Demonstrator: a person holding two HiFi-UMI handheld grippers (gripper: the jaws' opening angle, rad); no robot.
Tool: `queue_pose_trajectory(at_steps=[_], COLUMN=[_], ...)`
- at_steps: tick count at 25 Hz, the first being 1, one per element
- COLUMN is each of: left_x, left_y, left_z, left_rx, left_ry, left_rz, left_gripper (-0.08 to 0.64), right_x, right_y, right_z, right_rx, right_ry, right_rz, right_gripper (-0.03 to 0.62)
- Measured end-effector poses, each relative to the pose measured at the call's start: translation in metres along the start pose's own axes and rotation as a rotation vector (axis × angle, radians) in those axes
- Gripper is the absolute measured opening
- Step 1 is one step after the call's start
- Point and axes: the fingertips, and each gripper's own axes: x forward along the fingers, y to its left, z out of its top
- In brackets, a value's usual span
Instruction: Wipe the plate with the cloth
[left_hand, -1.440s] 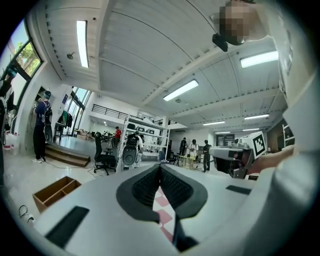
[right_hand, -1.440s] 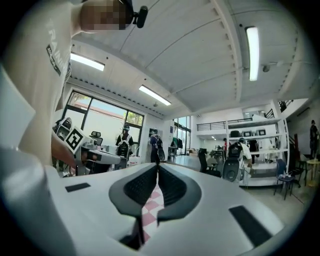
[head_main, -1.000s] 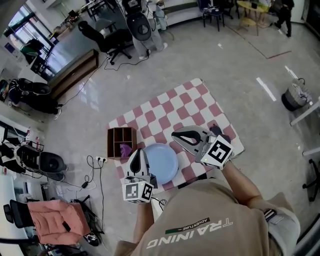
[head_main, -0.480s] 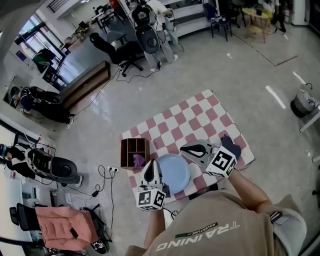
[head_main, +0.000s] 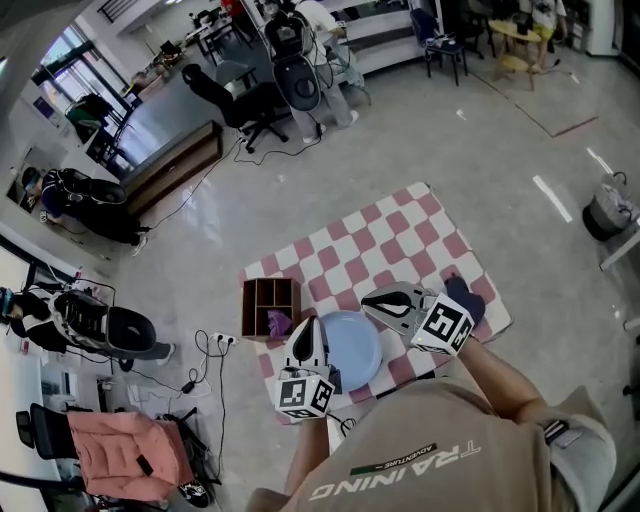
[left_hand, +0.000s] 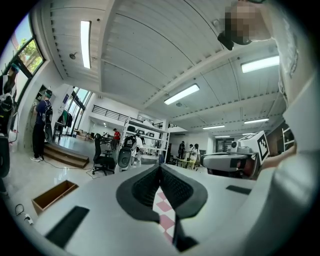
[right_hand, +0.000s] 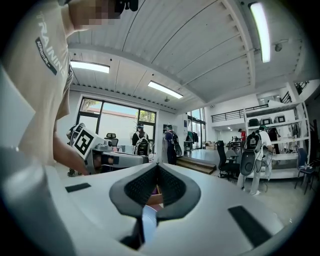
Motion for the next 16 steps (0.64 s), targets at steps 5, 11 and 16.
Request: queue_pose_trajectory(at_steps=[5, 11, 16], left_x=[0.002, -0.001, -0.002], left_y=[0.001, 0.009, 0.014], left_z=[-0.001, -0.004, -0.006], left_rx=[0.023, 0.005, -0.017], left_ry=[0.011, 0.033, 0.039], left_rz=[-0.011, -0.002, -0.003], left_gripper=[0.011, 0.011, 0.011], right_x=[0.006, 0.013, 0.012], right_y=[-0.004, -0.003, 0.000], right_z=[-0.001, -0.005, -0.008], right_rx=[0.002, 0.005, -0.013], right_ry=[0.000, 0.011, 0.024], right_rz=[0.008, 0.023, 0.025], right_gripper=[0.018, 0.018, 0.018])
